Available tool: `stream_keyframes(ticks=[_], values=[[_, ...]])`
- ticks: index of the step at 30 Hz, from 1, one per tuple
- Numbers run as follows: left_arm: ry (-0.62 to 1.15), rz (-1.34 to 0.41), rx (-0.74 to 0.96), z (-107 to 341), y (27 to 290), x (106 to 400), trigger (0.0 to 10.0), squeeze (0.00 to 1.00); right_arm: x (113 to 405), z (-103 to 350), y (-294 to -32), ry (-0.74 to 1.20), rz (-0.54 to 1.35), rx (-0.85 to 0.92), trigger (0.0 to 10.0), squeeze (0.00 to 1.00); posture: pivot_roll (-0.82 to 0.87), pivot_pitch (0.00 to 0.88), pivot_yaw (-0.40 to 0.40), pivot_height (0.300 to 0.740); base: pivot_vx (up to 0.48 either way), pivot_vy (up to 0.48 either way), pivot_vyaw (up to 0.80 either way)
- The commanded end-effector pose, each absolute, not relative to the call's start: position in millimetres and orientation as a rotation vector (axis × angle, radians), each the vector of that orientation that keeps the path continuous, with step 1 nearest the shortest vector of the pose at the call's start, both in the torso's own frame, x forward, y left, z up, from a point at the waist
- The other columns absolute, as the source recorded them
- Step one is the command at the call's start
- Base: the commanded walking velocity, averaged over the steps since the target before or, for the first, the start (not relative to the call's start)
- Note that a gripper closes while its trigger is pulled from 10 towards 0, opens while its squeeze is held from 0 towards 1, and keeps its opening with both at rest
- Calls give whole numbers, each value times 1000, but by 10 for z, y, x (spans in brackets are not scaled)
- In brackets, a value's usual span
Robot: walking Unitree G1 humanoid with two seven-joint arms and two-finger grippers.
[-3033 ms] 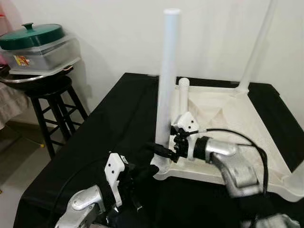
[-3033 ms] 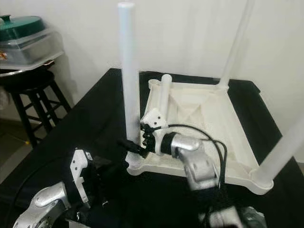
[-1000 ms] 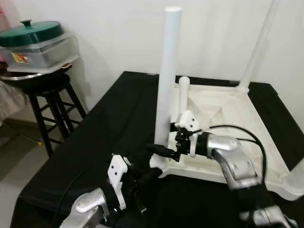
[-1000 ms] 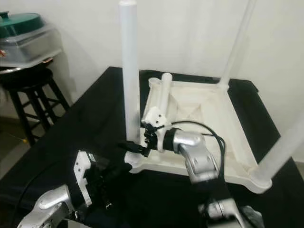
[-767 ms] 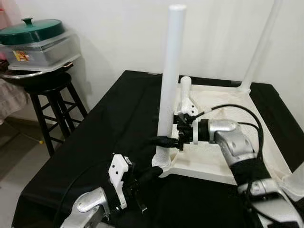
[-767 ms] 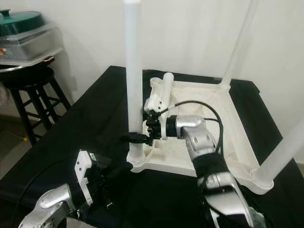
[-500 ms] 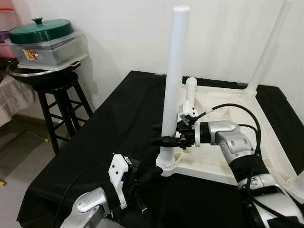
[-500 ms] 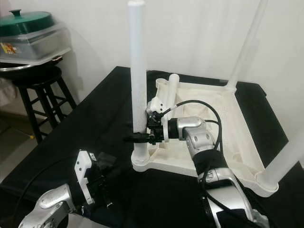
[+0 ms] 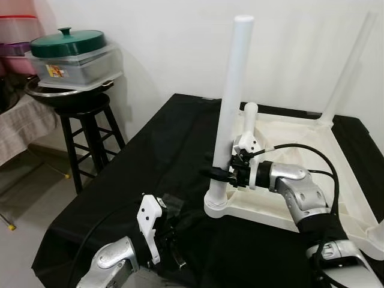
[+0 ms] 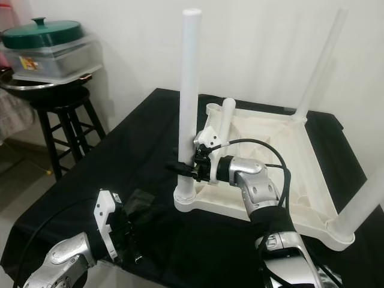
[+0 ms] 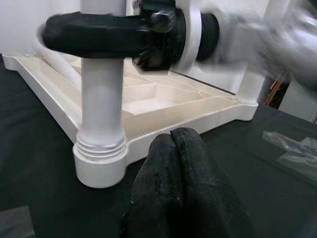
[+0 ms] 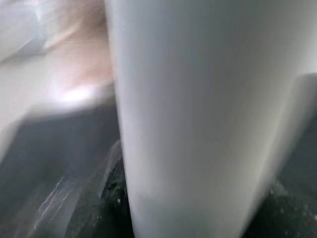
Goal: Building children table
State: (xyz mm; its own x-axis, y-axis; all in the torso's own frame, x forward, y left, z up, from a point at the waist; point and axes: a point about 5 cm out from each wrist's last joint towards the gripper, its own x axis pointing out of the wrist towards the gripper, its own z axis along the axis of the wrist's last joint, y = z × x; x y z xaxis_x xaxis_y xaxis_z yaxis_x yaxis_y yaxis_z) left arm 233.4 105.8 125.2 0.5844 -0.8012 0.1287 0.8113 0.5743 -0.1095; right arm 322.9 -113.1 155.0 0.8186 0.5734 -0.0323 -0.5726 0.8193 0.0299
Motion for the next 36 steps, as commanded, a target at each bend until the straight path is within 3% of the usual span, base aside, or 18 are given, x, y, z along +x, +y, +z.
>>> stream_keyframes(ticks=[1,11,12,14,15,19,24,25,26,30,36], values=[[-75,-955,-160,1300,1086,2354,10000,0,2989,1168,-1022,242,426,-29,0,0,-37,0,17,740,0,0,0],[-72,-939,-167,1315,1134,2346,10000,0,2967,1205,-943,222,386,-76,0,0,-5,0,11,740,0,0,0],[-73,-935,-165,1315,1140,2343,10000,0,2953,1227,-906,220,421,-65,10000,0,-3,0,12,740,0,0,0],[-74,-933,-164,1318,1146,2343,10000,0,2951,1262,-881,209,457,-50,10000,0,-3,0,12,740,0,0,0],[-76,-930,-166,1321,1155,2346,10000,0,2966,1313,-863,185,508,-26,10000,1000,-4,0,11,740,0,0,0],[-69,-904,-123,1253,1155,2339,10000,0,3049,1593,-840,62,782,11,10000,1000,10,0,-8,740,0,0,0],[-56,-888,-95,1183,1145,2340,10000,0,3053,1678,-896,32,946,-25,10000,976,19,0,-26,740,0,0,0],[-47,-880,-86,1143,1142,2345,10000,0,3029,1678,-933,39,1055,-60,10000,0,26,0,-33,740,0,0,0],[-40,-862,-79,1098,1143,2363,10000,0,3046,1654,-1003,58,1160,-106,10000,0,51,0,-54,740,0,0,0],[-21,-834,-74,1013,1148,2398,10000,0,3133,1622,-1110,90,1252,-176,10000,0,70,0,-66,740,0,0,0],[60,-830,-87,746,1119,2350,10000,0,3314,1615,-1175,152,1354,-119,10000,0,101,0,-73,740,0,0,0]])
